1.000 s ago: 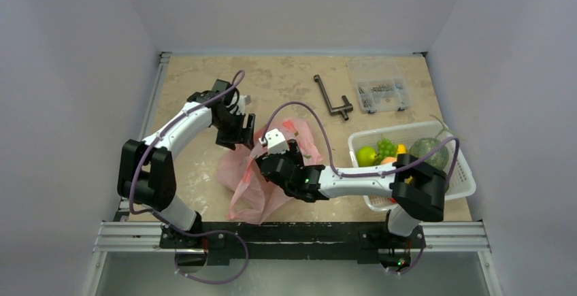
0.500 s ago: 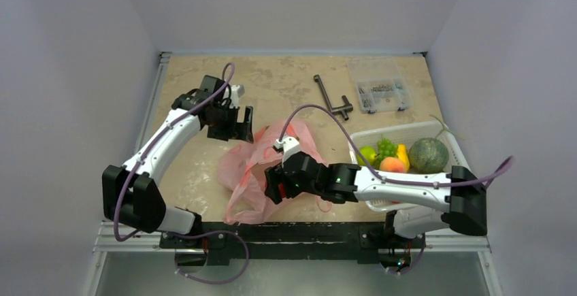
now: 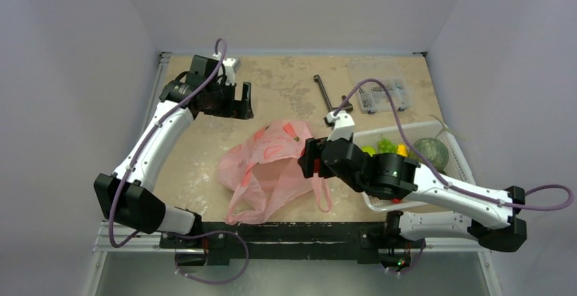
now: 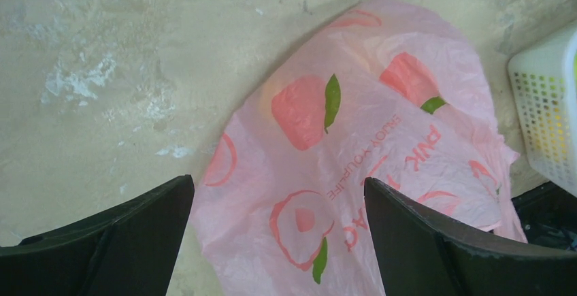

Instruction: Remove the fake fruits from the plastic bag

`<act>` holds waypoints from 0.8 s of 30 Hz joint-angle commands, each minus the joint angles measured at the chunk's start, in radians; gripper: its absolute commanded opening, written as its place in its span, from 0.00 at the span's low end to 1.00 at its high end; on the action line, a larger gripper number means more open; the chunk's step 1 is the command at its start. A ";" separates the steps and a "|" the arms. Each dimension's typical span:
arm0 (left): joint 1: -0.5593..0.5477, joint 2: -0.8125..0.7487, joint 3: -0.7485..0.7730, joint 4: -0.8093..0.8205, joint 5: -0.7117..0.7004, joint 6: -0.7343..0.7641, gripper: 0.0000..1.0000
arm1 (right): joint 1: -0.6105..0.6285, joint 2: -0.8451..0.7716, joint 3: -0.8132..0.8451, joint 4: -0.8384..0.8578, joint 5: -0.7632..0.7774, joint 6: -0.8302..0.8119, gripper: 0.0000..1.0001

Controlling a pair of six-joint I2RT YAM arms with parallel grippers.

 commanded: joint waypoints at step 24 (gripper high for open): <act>-0.045 -0.035 -0.134 0.052 0.020 0.028 0.95 | -1.332 -0.308 -0.266 -0.209 0.049 0.257 0.23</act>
